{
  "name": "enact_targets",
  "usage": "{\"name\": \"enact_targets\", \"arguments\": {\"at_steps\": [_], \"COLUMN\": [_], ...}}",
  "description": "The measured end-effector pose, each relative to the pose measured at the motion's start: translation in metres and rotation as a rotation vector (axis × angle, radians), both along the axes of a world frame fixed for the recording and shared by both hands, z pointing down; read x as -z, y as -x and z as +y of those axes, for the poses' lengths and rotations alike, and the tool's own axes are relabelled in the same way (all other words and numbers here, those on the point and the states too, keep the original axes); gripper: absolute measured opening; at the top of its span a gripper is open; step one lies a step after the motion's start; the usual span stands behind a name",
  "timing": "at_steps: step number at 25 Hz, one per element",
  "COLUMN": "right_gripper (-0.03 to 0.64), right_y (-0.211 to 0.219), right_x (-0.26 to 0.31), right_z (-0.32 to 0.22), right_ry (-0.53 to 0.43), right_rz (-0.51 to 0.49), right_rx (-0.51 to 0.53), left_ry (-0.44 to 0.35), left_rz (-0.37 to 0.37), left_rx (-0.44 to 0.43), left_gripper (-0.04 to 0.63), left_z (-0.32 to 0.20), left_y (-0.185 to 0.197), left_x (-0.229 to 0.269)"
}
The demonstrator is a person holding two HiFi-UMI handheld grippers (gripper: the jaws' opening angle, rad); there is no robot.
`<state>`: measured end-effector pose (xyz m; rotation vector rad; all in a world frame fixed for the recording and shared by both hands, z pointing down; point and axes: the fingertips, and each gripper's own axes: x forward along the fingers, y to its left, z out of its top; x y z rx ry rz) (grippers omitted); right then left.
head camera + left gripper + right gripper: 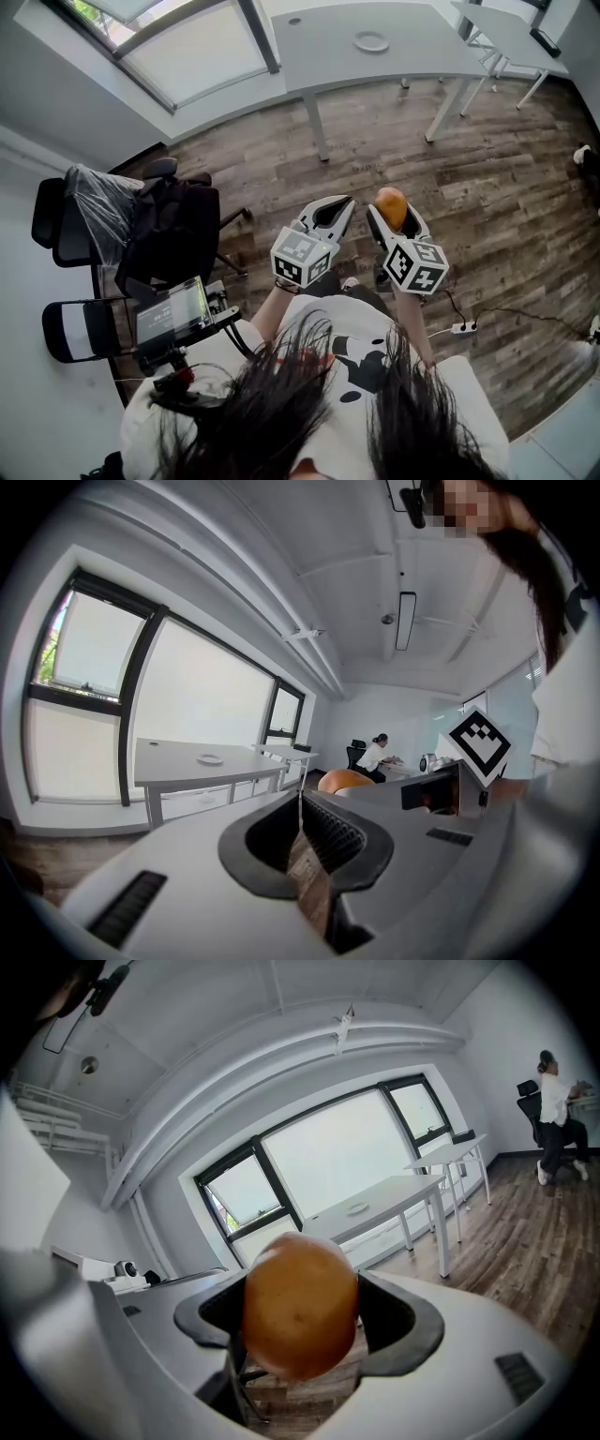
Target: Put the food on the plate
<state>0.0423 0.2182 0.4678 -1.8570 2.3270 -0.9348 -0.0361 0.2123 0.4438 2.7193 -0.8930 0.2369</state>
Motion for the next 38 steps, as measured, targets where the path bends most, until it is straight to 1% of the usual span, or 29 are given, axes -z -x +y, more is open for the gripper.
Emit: {"name": "enact_targets", "arguments": {"at_steps": [8,12,18,20,23,26,38], "right_gripper": [0.365,0.365,0.365,0.365,0.365,0.365,0.365], "right_y": [0.000,-0.002,-0.001,-0.003,-0.008,-0.005,0.005], "right_x": [-0.007,-0.008,-0.008,-0.009,-0.013,-0.013,-0.010], "right_z": [0.002,-0.002,-0.004,-0.027,-0.078,-0.111,-0.214], "right_ry": [0.009,0.005,-0.007,-0.001,0.023,0.034,0.055], "right_rz": [-0.014,-0.021,-0.017,-0.014,-0.010,-0.007,-0.003], "right_rx": [-0.003,-0.009,-0.007,-0.009,-0.020,-0.030,-0.069], "left_ry": [0.015,0.006,-0.010,-0.003,0.017,0.022,0.038], "left_rz": [-0.005,-0.017,-0.004,-0.001,-0.001,0.002,0.008], "left_rx": [-0.002,-0.011,-0.002,-0.008,-0.026,-0.036,-0.071], "left_gripper": [0.011,0.011,0.011,0.011,0.012,0.011,0.011], "left_z": [0.003,0.002,-0.003,-0.026,-0.079,-0.116,-0.225], "left_y": [0.002,0.002,0.004,0.002,-0.004,-0.002,0.009], "left_x": [-0.006,-0.007,-0.005,-0.007,-0.011,-0.010,-0.005]}}
